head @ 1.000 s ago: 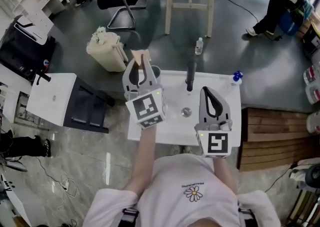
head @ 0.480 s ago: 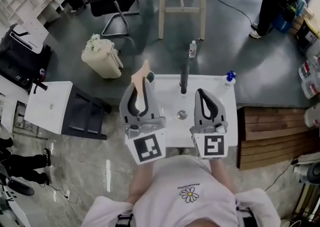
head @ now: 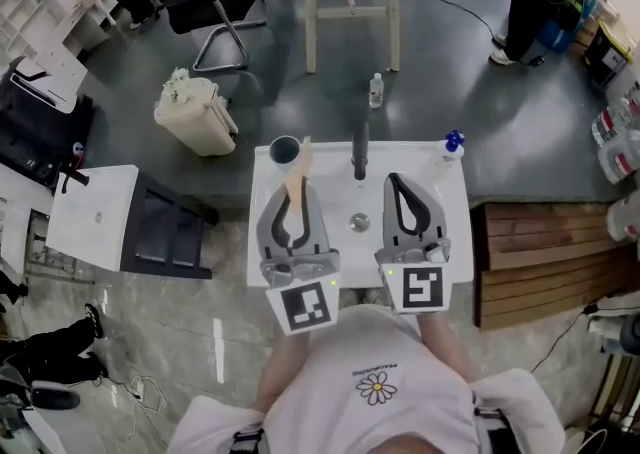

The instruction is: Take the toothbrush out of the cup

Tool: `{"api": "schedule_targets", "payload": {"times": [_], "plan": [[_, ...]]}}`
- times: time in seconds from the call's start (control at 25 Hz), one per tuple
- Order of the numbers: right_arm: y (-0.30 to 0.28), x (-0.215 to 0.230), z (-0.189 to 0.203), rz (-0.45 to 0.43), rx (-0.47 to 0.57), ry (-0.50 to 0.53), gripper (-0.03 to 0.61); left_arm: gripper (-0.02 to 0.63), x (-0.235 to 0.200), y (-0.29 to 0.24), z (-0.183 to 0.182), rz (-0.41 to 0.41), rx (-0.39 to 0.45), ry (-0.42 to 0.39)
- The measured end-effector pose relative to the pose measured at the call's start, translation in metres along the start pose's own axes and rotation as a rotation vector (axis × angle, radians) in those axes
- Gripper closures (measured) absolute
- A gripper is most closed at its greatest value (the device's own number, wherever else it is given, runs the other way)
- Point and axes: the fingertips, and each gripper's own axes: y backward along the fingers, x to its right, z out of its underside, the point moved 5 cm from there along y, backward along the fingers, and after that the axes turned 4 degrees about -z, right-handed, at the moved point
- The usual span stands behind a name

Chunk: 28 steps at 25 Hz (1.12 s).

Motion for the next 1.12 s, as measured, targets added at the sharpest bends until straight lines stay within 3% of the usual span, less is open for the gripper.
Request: {"api": "schedule_targets", "payload": {"times": [1.12], "plan": [[0.0079, 0.0050, 0.0008, 0.012, -0.010, 0.044, 0.568, 0.574, -0.0057, 0.0026, -0.0054, -0.056, 0.008, 0.007]]}}
